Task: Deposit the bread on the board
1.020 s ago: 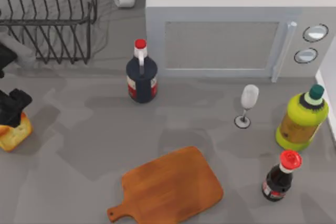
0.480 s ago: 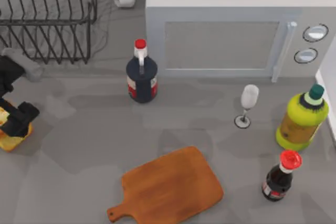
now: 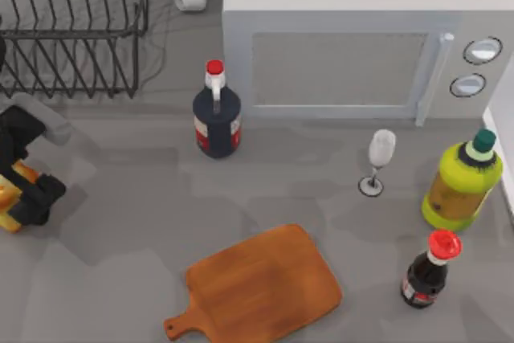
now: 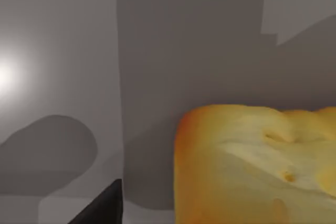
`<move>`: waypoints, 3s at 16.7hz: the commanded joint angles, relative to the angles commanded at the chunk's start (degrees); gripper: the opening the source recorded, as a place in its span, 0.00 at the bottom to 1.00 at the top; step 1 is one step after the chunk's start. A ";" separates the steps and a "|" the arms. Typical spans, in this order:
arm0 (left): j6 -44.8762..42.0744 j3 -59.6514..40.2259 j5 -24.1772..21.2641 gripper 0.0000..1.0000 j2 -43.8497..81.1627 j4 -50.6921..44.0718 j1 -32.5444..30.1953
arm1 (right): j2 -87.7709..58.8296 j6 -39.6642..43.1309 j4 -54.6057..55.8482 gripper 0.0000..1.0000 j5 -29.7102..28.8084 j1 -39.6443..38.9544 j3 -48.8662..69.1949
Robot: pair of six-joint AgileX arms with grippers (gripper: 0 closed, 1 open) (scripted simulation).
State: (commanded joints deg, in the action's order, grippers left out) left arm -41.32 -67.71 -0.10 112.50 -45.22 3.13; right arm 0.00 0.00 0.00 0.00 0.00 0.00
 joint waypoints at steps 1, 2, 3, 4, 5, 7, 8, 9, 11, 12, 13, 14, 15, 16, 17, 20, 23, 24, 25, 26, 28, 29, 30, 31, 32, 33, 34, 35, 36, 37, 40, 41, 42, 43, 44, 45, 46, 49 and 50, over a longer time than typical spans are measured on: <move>0.00 0.00 0.00 0.85 0.00 0.00 0.00 | 0.00 0.00 0.00 1.00 0.00 0.00 0.00; 0.00 0.00 0.00 0.77 0.00 0.00 0.00 | 0.00 0.00 0.00 1.00 0.00 0.00 0.00; 0.00 0.00 0.00 0.70 0.00 0.00 0.00 | 0.00 0.00 0.00 1.00 0.00 0.00 0.00; 0.00 0.00 0.00 0.62 0.00 0.00 0.00 | 0.00 0.00 0.00 1.00 0.00 0.00 0.00; 0.00 0.00 0.00 0.55 0.00 0.00 0.00 | 0.00 0.00 0.00 1.00 0.00 0.00 0.00; 0.00 0.00 0.00 0.40 0.00 0.00 0.00 | 0.00 0.00 0.00 1.00 0.00 0.00 0.00; 0.00 0.00 0.00 0.32 0.00 0.00 0.00 | 0.00 0.00 0.00 1.00 0.00 0.00 0.00; 0.00 0.00 0.00 0.25 0.00 0.00 0.00 | 0.00 0.00 0.00 1.00 0.00 0.00 0.00; 0.00 0.00 0.00 0.10 0.00 0.00 0.00 | 0.00 0.00 0.00 1.00 0.00 0.00 0.00; 0.00 0.00 0.00 0.02 0.00 0.00 0.00 | 0.00 0.00 0.00 1.00 0.00 0.00 0.00; 0.00 0.00 0.00 0.00 0.00 0.00 0.00 | 0.00 0.00 0.00 1.00 0.00 0.00 0.00; 0.00 0.00 0.00 0.00 0.00 0.00 0.00 | 0.00 0.00 0.00 1.00 0.00 0.00 0.00; 0.00 0.00 0.00 0.00 0.00 0.00 0.00 | 0.00 0.00 0.00 1.00 0.00 0.00 0.00; 0.00 0.00 0.00 0.00 0.00 0.00 0.00 | 0.00 0.00 0.00 1.00 0.00 0.00 0.00; 0.00 0.00 0.00 0.00 0.00 0.00 0.00 | 0.00 0.00 0.00 1.00 0.00 0.00 0.00; 0.00 0.00 0.00 0.00 0.00 0.00 0.00 | 0.00 0.00 0.00 1.00 0.00 0.00 0.00; 0.03 -0.88 -0.04 0.00 -0.34 -0.94 -0.02 | 0.00 0.00 0.00 1.00 0.00 0.00 0.00; 0.08 -1.96 -0.04 0.00 -0.74 -2.29 0.05 | 0.00 0.00 0.00 1.00 0.00 0.00 0.00; 0.10 -3.35 -0.04 0.00 -1.36 -4.25 0.08 | 0.00 0.00 0.00 1.00 0.00 0.00 0.00; 0.11 -4.93 -0.03 0.00 -2.16 -6.79 0.05 | 0.00 0.00 0.00 1.00 0.00 0.00 0.00; 0.08 -8.39 -0.02 0.00 -3.99 -12.94 -0.09 | 0.00 0.00 0.00 1.00 0.00 0.00 0.00; 0.07 -10.09 -0.01 0.00 -4.89 -15.82 -0.15 | 0.00 0.00 0.00 1.00 0.00 0.00 0.00; 0.09 -11.62 -0.01 0.00 -5.78 -18.16 -0.20 | 0.00 0.00 0.00 1.00 0.00 0.00 0.00; 0.12 -12.86 0.00 0.00 -6.60 -19.90 -0.25 | 0.00 0.00 0.00 1.00 0.00 0.00 0.00; 0.18 -13.72 0.00 0.00 -7.24 -21.03 -0.28 | 0.00 0.00 0.00 1.00 0.00 0.00 0.00; 0.23 -14.10 0.00 0.00 -7.59 -21.54 -0.29 | 0.00 0.00 0.00 1.00 0.00 0.00 0.00; 0.23 -14.13 0.00 0.00 -7.62 -21.58 -0.29 | 0.00 0.00 0.00 1.00 0.00 0.00 0.00; 0.23 -14.13 0.00 0.00 -7.62 -21.58 -0.29 | 0.00 0.00 0.00 1.00 0.00 0.00 0.00; 0.12 -13.99 0.03 0.00 -7.40 -21.42 -0.17 | 0.00 0.00 0.00 1.00 0.00 0.00 0.00; 0.18 -14.00 0.03 0.00 -7.40 -21.42 -0.20 | 0.00 0.00 0.00 1.00 0.00 0.00 0.00; 3.89 -14.25 0.05 0.00 -6.96 -21.33 -2.58 | 0.00 0.00 0.00 1.00 0.00 0.00 0.00; 6.32 -14.40 0.07 0.00 -6.68 -21.29 -4.11 | 0.00 0.00 0.00 1.00 0.00 0.00 0.00; 9.31 -14.52 0.09 0.00 -6.35 -21.25 -5.99 | 0.00 0.00 0.00 1.00 0.00 0.00 0.00; 12.77 -14.59 0.12 0.00 -6.01 -21.18 -8.17 | 0.00 0.00 0.00 1.00 0.00 0.00 0.00; 16.70 -14.57 0.14 0.00 -5.69 -21.07 -10.61 | 0.00 0.00 0.00 1.00 0.00 0.00 0.00; 21.08 -14.45 0.15 0.00 -5.38 -20.94 -13.28 | 0.00 0.00 0.00 1.00 0.00 0.00 0.00; 25.87 -14.23 0.15 0.00 -5.12 -20.78 -16.12 | 0.00 0.00 0.00 1.00 0.00 0.00 0.00; 42.27 -13.07 0.05 0.00 -4.54 -20.12 -25.35 | 0.00 0.00 0.00 1.00 0.00 0.00 0.00; 48.15 -12.62 -0.01 0.00 -4.39 -19.85 -28.55 | 0.00 0.00 0.00 1.00 0.00 0.00 0.00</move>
State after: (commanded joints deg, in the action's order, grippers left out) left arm 6.84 -80.33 -0.11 108.11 -65.08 -25.42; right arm 0.00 0.00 0.00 0.00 0.00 0.00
